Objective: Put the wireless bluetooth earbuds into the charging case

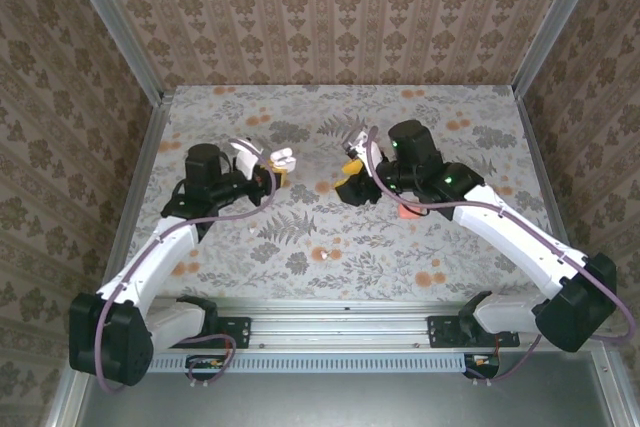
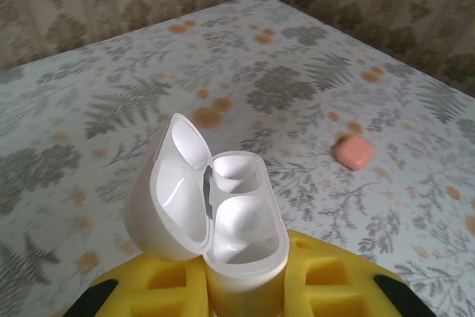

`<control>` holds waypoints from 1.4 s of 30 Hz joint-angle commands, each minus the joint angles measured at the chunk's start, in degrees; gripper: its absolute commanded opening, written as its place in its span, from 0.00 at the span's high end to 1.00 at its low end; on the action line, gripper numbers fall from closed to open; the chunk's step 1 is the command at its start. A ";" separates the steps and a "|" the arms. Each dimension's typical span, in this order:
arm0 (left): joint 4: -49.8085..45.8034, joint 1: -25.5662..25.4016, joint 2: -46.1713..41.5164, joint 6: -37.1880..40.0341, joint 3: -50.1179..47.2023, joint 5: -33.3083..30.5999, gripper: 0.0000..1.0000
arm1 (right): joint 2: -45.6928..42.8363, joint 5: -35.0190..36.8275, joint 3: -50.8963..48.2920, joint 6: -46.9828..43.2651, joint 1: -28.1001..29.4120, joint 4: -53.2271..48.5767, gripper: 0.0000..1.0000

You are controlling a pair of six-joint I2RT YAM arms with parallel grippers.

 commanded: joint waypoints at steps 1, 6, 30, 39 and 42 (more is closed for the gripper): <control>-3.30 1.67 -1.84 -3.98 -0.22 -3.59 0.91 | 1.04 3.32 2.32 0.48 1.22 -7.90 0.44; -5.53 3.01 -3.91 -6.29 -1.34 -5.95 0.92 | 0.43 0.83 1.57 -15.47 2.97 -13.88 0.43; -5.56 2.84 -11.69 -10.94 -11.15 -14.82 0.92 | 26.92 9.52 7.79 -67.45 15.63 -23.38 0.53; -5.50 2.75 -11.95 -10.57 -11.82 -15.48 0.92 | 34.31 12.20 10.57 -67.77 17.21 -22.43 0.53; -5.04 2.77 -11.58 -10.70 -11.92 -15.31 0.92 | 35.93 12.41 11.41 -67.64 17.29 -22.01 0.53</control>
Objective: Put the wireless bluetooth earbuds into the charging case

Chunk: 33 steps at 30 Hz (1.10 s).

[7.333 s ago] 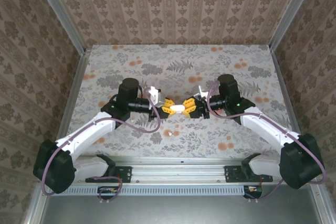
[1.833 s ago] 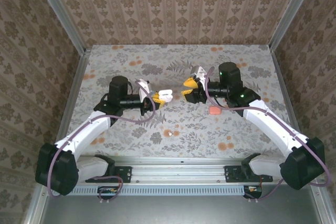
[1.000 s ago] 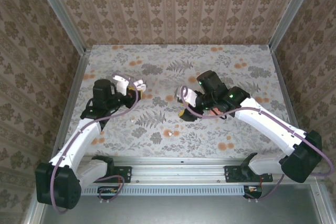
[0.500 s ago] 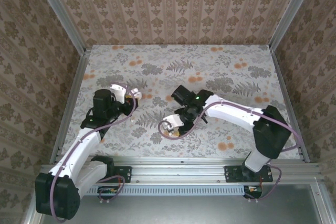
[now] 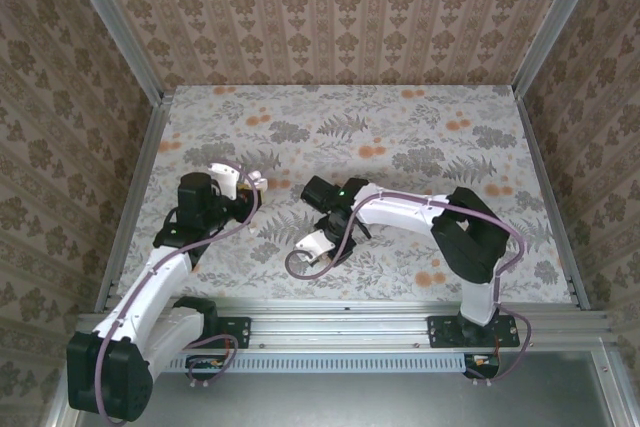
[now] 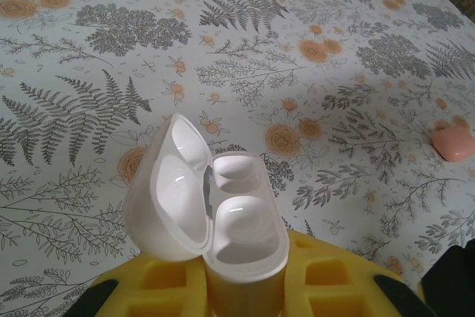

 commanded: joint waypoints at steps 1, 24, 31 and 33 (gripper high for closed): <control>0.69 0.00 -0.23 0.41 -0.39 -0.26 0.92 | 1.88 1.14 2.18 -1.46 0.40 -0.38 0.53; 0.99 -0.32 -0.54 0.91 -0.47 0.37 0.92 | 8.32 1.92 5.28 -1.74 0.34 -0.55 0.59; 1.06 -0.42 -0.42 1.09 -0.29 0.15 0.92 | 8.67 2.93 5.72 -1.90 0.32 -0.98 0.69; 1.06 -0.42 -0.40 1.10 -0.21 -0.07 0.92 | 8.50 3.56 5.67 -2.13 0.34 -1.19 0.72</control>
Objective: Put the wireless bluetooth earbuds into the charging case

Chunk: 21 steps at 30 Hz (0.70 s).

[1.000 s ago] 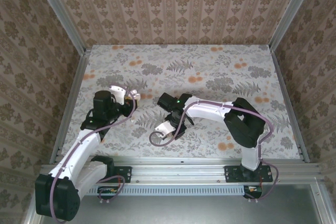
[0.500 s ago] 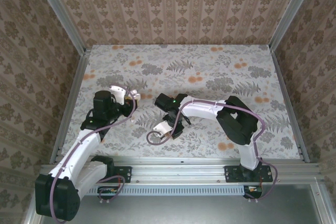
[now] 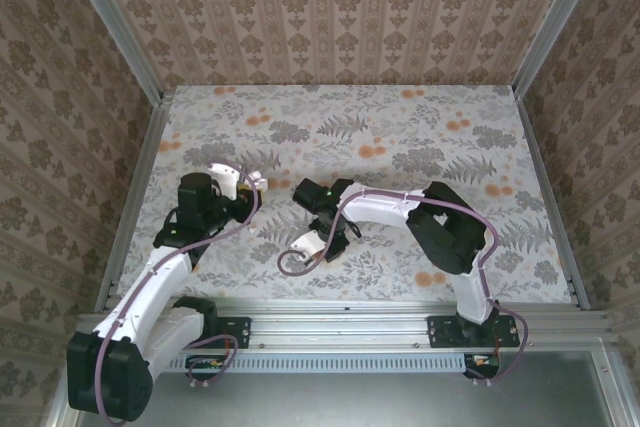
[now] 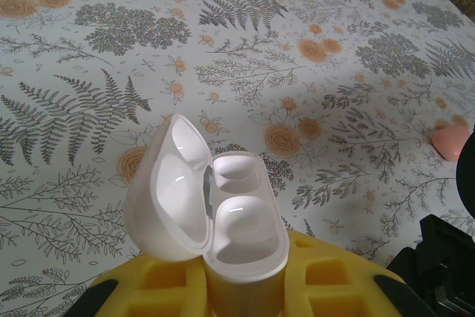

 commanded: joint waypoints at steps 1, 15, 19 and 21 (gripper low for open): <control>1.00 -0.35 -0.38 1.20 -0.15 -0.24 0.92 | 0.72 1.46 1.23 -1.50 0.27 -1.74 0.73; 14.57 -3.82 -1.07 0.37 -6.04 1.28 0.93 | -9.85 -6.06 -4.72 8.33 -2.18 7.00 0.76; 20.23 -6.71 -0.29 2.11 -7.74 0.96 0.93 | -17.49 -10.56 -10.60 16.41 -5.19 14.47 0.76; 24.11 -9.06 -0.22 3.23 -8.91 -0.51 0.93 | -22.00 -12.99 -14.19 21.50 -7.10 19.44 0.76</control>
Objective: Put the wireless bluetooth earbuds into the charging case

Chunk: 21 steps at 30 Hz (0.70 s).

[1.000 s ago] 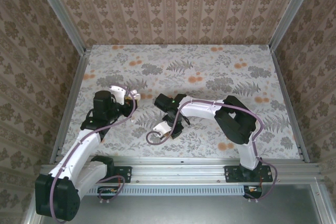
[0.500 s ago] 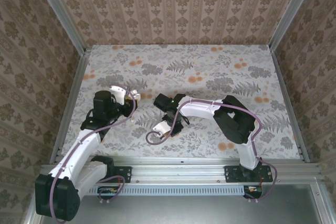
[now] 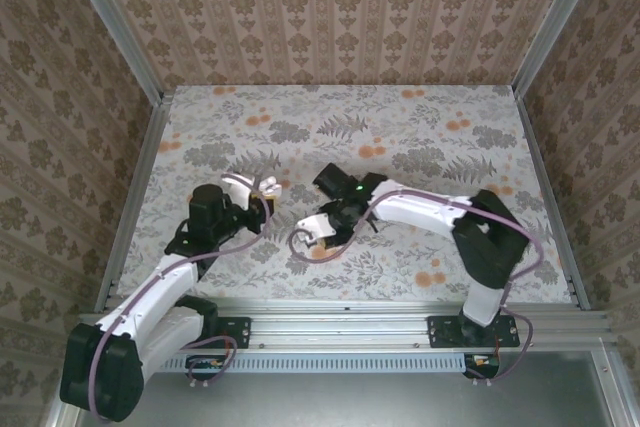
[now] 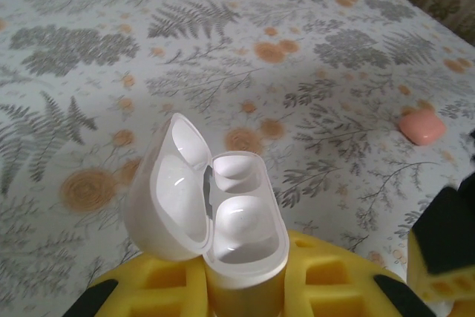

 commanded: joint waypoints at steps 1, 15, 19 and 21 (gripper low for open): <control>11.24 -2.91 -0.06 3.08 -1.45 -0.85 0.93 | -7.19 -6.96 -5.41 11.48 -2.77 10.69 0.76; 27.59 -9.06 9.95 6.45 0.01 7.37 0.92 | -23.99 -22.40 -25.50 48.08 -14.47 56.44 0.76; 29.77 -9.33 11.16 6.45 0.71 11.23 0.92 | -23.24 -26.70 -25.80 52.51 -15.49 63.39 0.76; 29.83 -9.33 11.57 6.64 1.35 13.79 0.92 | -22.55 -29.22 -25.00 53.92 -15.96 65.40 0.76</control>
